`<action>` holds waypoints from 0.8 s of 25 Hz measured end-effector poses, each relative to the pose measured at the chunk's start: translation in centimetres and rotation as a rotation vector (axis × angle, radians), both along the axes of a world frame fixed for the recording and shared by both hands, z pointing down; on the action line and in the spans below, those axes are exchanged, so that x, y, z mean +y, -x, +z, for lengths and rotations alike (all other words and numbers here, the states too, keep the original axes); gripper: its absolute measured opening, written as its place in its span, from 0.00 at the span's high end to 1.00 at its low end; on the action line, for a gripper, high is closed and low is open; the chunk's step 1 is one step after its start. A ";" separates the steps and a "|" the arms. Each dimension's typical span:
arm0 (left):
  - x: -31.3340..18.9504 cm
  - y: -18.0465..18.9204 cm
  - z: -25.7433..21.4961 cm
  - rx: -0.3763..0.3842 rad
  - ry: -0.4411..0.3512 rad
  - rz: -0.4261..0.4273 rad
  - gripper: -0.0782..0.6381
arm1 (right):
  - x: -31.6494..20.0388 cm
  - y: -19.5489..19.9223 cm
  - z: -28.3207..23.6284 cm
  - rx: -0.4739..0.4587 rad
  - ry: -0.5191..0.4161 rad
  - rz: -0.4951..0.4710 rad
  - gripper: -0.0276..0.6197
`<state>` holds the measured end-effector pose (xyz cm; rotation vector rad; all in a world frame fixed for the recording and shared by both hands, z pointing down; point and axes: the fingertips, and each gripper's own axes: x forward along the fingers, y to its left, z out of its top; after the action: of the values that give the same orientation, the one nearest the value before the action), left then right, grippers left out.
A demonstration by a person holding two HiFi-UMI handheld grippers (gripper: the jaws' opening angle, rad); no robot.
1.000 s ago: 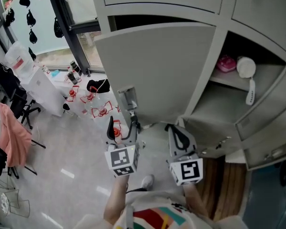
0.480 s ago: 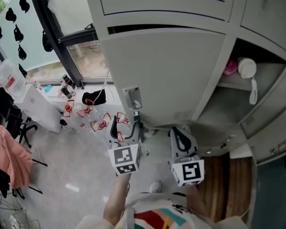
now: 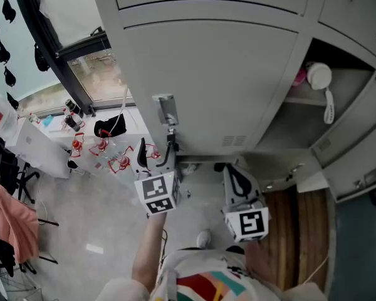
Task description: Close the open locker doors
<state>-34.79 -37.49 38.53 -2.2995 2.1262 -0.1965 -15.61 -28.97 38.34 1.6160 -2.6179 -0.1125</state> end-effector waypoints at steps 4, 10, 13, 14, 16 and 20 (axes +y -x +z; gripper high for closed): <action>-0.4 0.0 0.1 0.013 0.001 0.012 0.42 | 0.3 -0.8 0.3 0.012 0.006 0.026 0.95; -0.2 -0.1 -0.2 0.019 0.000 0.010 0.42 | 1.3 -1.9 0.2 0.022 0.005 0.043 0.95; 0.2 -0.7 -0.5 0.028 -0.010 0.012 0.42 | 2.0 -2.9 0.2 0.029 0.004 0.048 0.95; 0.5 -1.0 -0.5 0.029 -0.011 0.013 0.42 | 2.3 -3.3 0.3 0.028 0.006 0.052 0.95; 1.1 -2.0 -0.3 0.031 -0.008 0.016 0.42 | 3.0 -4.4 0.4 0.026 0.007 0.061 0.95; 3.3 -4.5 0.0 0.058 -0.003 0.012 0.42 | 4.9 -6.8 0.4 0.040 0.001 0.061 0.95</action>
<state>-30.28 -34.23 38.52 -2.3436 2.1366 -0.1277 -8.82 -24.07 38.71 1.6738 -2.5367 -0.1392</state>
